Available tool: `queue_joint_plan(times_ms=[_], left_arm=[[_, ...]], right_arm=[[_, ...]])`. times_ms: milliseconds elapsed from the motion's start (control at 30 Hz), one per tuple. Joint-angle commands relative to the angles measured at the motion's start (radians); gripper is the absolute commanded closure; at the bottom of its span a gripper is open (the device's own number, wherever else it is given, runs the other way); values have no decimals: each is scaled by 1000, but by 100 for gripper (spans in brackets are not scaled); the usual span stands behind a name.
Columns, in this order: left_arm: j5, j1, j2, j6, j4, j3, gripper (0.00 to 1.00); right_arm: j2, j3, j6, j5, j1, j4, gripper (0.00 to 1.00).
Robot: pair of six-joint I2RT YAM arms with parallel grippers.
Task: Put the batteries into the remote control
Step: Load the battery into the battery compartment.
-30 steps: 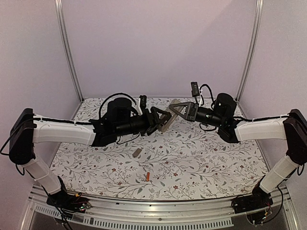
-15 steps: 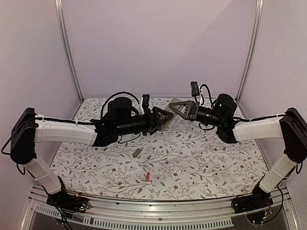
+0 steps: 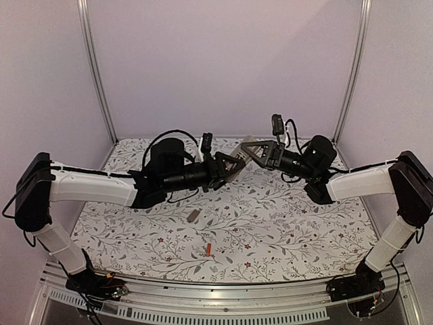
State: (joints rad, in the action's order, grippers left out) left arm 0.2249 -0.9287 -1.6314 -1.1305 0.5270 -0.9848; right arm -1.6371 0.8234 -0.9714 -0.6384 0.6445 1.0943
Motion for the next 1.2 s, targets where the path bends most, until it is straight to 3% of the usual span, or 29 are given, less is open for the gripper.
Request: queue_joint_plan(times_ms=[0,267,400,533,933,1167], left_arm=[[-10,8,-24,-6,-82,55,46],[-27,14,6,15,-104,77,46],[-14,7,25,83,-108,50,26],[-13,-2,51,121,-62,41,13],[-111,-15,49,90,72,29,11],[-141,-15,8,19,112,14,17]], right_arm=[[9,2,-63,-5,-17,173,99],[16,4,-64,-13,-22,169,99],[13,0,-54,-11,-22,152,99],[13,-8,-25,6,-21,114,99],[49,-37,85,66,3,5,99],[103,-74,180,134,24,-44,98]])
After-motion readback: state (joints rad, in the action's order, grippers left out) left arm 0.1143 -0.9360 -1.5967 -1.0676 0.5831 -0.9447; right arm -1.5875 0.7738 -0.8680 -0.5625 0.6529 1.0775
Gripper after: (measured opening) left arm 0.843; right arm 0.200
